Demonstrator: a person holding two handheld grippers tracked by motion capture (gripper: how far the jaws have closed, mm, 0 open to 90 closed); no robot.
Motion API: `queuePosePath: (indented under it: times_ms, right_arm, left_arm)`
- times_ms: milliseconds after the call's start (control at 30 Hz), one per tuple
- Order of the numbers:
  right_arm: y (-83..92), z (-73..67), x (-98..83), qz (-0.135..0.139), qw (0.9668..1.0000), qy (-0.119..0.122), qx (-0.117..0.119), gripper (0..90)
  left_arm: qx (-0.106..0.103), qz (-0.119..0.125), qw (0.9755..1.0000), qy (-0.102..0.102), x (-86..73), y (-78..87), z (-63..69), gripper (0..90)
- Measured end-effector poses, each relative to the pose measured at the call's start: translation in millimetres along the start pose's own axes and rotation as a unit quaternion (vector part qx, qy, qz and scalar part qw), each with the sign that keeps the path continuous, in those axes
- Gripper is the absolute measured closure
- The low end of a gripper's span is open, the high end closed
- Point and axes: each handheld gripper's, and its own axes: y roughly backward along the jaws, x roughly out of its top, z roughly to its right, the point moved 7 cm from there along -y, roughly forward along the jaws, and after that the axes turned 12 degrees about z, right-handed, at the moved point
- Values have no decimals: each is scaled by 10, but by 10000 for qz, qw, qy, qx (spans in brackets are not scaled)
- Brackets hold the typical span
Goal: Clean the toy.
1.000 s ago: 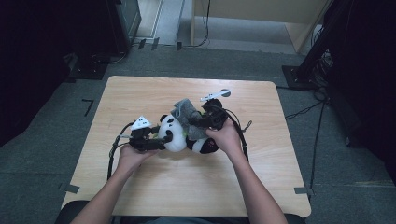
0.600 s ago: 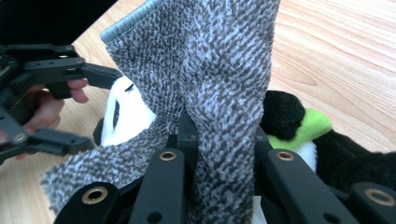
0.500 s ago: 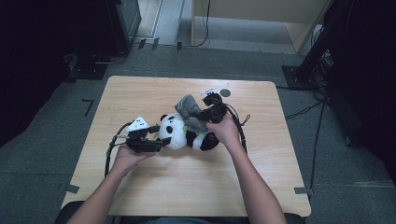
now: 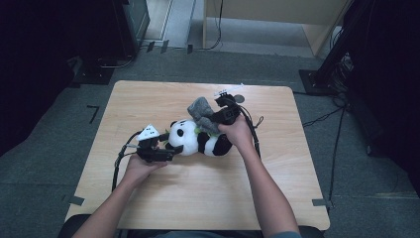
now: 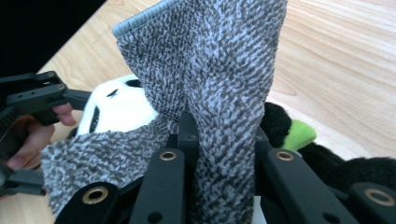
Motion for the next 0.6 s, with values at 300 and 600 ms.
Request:
queuePosePath:
  times_ms: [300,600]
  right_arm:
    - [-90,70,30,-69,9999,-122,-37,766]
    - [-137,116,39,-44,9997,-235,-73,766]
  left_arm:
    - [-34,97,9995,-313,-64,-109,-23,130]
    - [-21,300,9995,-53,-90,-196,-100,129]
